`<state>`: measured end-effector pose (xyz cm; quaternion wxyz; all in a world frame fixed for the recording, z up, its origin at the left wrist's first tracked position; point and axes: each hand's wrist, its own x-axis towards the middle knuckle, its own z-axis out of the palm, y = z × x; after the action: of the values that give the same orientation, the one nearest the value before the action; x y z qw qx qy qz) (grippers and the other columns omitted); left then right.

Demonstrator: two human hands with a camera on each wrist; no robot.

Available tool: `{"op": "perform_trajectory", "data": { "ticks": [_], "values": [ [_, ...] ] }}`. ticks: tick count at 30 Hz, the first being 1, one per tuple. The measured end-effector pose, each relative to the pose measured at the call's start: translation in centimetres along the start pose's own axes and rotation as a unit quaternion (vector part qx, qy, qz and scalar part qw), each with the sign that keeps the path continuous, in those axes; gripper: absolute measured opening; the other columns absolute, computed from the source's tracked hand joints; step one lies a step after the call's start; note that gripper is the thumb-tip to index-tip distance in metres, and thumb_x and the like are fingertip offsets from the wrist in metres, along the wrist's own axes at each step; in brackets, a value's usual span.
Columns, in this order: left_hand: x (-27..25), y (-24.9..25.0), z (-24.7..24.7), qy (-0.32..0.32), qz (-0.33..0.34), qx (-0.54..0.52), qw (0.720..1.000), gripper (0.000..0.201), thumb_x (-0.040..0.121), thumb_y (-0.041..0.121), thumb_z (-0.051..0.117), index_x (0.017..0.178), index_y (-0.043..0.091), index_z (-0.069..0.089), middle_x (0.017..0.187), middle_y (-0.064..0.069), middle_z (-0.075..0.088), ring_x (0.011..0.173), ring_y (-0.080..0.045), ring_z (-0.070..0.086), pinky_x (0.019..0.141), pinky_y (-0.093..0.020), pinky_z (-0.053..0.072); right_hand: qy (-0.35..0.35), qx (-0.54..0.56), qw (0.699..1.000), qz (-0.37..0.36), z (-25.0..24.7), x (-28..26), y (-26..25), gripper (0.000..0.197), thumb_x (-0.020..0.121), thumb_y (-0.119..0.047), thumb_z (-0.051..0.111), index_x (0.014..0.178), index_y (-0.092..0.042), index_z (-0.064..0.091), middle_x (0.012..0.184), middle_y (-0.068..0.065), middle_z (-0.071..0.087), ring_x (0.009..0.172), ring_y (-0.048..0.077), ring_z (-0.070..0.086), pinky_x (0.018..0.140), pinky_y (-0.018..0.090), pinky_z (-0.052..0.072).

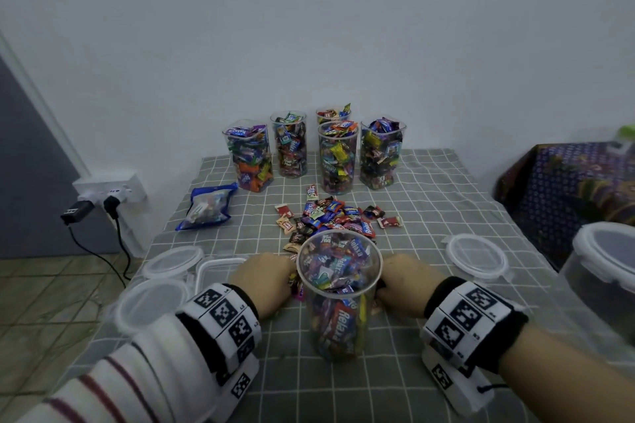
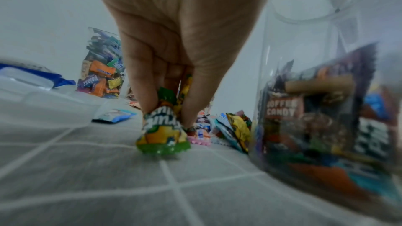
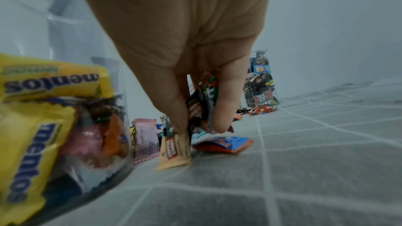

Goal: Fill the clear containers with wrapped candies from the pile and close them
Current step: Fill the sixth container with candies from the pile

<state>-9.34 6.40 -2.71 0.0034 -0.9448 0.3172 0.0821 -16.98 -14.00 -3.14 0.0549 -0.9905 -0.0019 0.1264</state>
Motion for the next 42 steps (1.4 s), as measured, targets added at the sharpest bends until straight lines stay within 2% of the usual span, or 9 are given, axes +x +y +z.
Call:
{"op": "perform_trajectory", "data": {
  "ticks": [5,9,12,16,22,28,33,35,42],
  "values": [
    [-0.2,-0.1,-1.0,0.037,-0.012,-0.055,0.998,0.015,0.091,0.026,0.056,0.097,0.016,0.065,0.090,-0.004,0.065,0.091,-0.022,0.061,0.073,-0.029,0.045,0.043,0.044,0.998,0.013,-0.5,-0.7,0.7,0.025,0.090,-0.017,0.050,0.112,-0.015,0.062,0.116,0.005,0.059,0.107,0.022,0.056,0.088,0.030,0.048],
    [-0.9,-0.7,-2.3,0.109,-0.034,-0.166,0.980,0.023,0.086,0.031,0.065,0.106,0.019,0.069,0.097,-0.003,0.070,0.090,-0.020,0.062,0.079,-0.034,0.049,0.096,0.059,0.993,0.020,-1.4,-1.6,1.0,0.024,0.092,-0.019,0.049,0.109,-0.014,0.065,0.107,0.006,0.062,0.099,0.022,0.058,0.082,0.030,0.046],
    [-1.9,-0.9,-3.5,0.170,-0.037,-0.253,0.952,0.019,0.084,0.028,0.068,0.099,0.018,0.071,0.084,-0.001,0.069,0.081,-0.018,0.062,0.076,-0.035,0.050,0.166,0.096,0.981,0.031,-2.7,-2.4,1.1,0.021,0.091,-0.018,0.053,0.105,-0.011,0.067,0.104,0.007,0.063,0.096,0.023,0.057,0.079,0.030,0.042],
    [-3.3,-0.9,-4.8,0.234,-0.026,-0.380,0.895,0.006,0.083,0.020,0.070,0.088,0.022,0.072,0.075,0.005,0.069,0.075,-0.016,0.066,0.078,-0.042,0.054,0.273,0.157,0.949,0.033,-4.4,-3.8,0.9,0.016,0.090,-0.015,0.056,0.098,-0.009,0.068,0.087,0.002,0.057,0.081,0.018,0.049,0.060,0.023,0.027],
    [-4.9,0.0,-5.2,0.289,-0.021,-0.514,0.807,0.022,0.083,0.009,0.069,0.080,0.031,0.068,0.070,0.014,0.071,0.065,-0.004,0.066,0.073,-0.034,0.058,0.394,0.238,0.888,-0.015,-5.9,-5.6,-1.1,0.012,0.085,-0.011,0.064,0.093,-0.014,0.072,0.082,-0.006,0.057,0.071,0.004,0.047,0.066,0.006,0.033],
    [-5.6,0.7,-5.0,0.306,-0.018,-0.543,0.782,0.018,0.082,0.011,0.070,0.082,0.029,0.070,0.072,0.012,0.071,0.070,-0.008,0.067,0.073,-0.033,0.057,0.396,0.231,0.885,-0.084,-5.5,-6.4,-4.2,0.019,0.079,-0.013,0.056,0.092,-0.014,0.070,0.086,-0.012,0.055,0.076,-0.001,0.043,0.072,0.002,0.033],
    [-5.9,0.9,-5.1,0.317,-0.017,-0.559,0.766,0.013,0.082,0.010,0.070,0.086,0.023,0.072,0.074,0.004,0.072,0.073,-0.011,0.068,0.075,-0.034,0.057,0.381,0.208,0.893,-0.120,-4.5,-6.4,-5.6,0.032,0.075,-0.023,0.042,0.087,-0.012,0.069,0.091,0.000,0.064,0.084,0.009,0.051,0.069,0.015,0.037],
    [-6.0,1.1,-5.1,0.320,-0.012,-0.564,0.761,0.014,0.082,0.010,0.070,0.085,0.023,0.072,0.074,0.006,0.072,0.071,-0.009,0.068,0.074,-0.032,0.057,0.386,0.206,0.891,-0.122,-4.1,-6.3,-5.9,0.023,0.075,-0.018,0.050,0.088,-0.012,0.069,0.094,0.000,0.065,0.086,0.010,0.052,0.071,0.015,0.039],
    [-6.2,1.7,-5.4,0.331,0.009,-0.573,0.749,0.018,0.082,0.010,0.069,0.082,0.028,0.070,0.075,0.007,0.072,0.070,-0.008,0.067,0.070,-0.029,0.057,0.415,0.260,0.861,-0.140,-3.5,-6.5,-6.4,0.021,0.082,-0.021,0.056,0.097,-0.016,0.070,0.110,-0.005,0.063,0.095,0.009,0.058,0.075,0.036,0.055]
  ]
}}
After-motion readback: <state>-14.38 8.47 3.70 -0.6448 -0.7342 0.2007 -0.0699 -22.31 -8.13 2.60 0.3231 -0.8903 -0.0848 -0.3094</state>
